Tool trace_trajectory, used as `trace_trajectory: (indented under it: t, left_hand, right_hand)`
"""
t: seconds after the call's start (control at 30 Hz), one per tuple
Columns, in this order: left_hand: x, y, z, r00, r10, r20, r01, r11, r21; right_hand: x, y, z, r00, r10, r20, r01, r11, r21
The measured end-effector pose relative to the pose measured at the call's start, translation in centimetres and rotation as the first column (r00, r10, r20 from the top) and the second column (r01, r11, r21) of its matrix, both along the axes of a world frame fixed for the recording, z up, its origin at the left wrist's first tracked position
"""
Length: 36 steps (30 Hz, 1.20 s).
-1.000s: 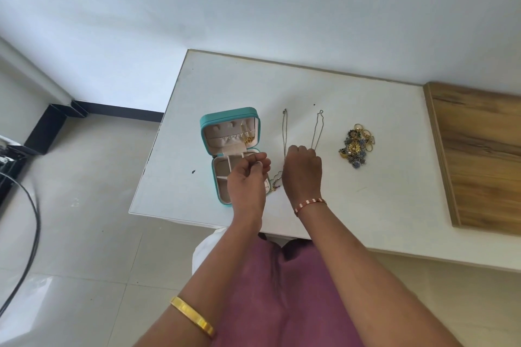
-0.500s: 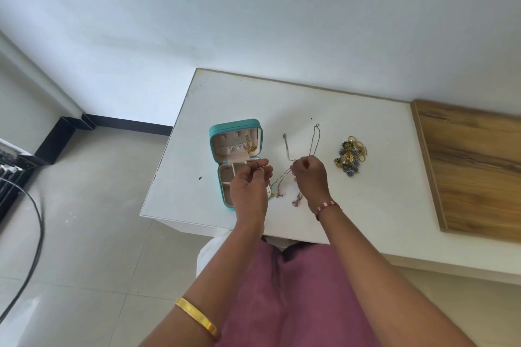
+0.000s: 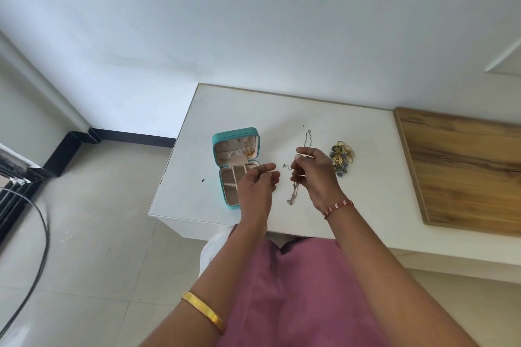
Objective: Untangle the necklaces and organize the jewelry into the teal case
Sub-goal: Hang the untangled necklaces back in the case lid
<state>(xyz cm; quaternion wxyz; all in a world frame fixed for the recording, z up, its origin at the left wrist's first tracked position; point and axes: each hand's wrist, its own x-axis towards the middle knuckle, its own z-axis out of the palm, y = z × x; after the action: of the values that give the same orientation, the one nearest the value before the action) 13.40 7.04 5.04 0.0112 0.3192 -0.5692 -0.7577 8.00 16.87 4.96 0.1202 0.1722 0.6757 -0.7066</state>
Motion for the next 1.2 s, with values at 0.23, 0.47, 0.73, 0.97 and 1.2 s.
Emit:
trace_trajectory:
  t: [0.23,0.47,0.73,0.97,1.2]
  left_hand:
    - [1.7,0.4,2.5,0.975,-0.216,0.049,0.219,0.974,-0.061]
    - [4.1,0.1,5.3,0.961,-0.277,0.002,0.276,0.958,0.077]
    - [6.3,-0.2,6.8,0.957,-0.276,-0.093,0.281,0.959,0.043]
    - [7.5,0.1,7.9,0.951,-0.267,-0.156,0.273,0.962,0.023]
    - [7.9,-0.2,8.7,0.951,-0.242,-0.192,0.259,0.963,0.070]
  right_hand:
    - [3.8,0.7,4.3,0.971,0.219,-0.094,-0.208,0.972,0.112]
    - [7.6,1.3,7.3,0.930,0.340,-0.138,-0.294,0.916,0.272]
    - [11.3,2.4,6.9,0.960,0.254,-0.119,-0.218,0.943,0.251]
    - [12.5,2.5,7.3,0.964,0.223,-0.148,-0.187,0.956,0.226]
    - [13.0,2.4,8.1,0.968,0.190,-0.164,-0.161,0.971,0.176]
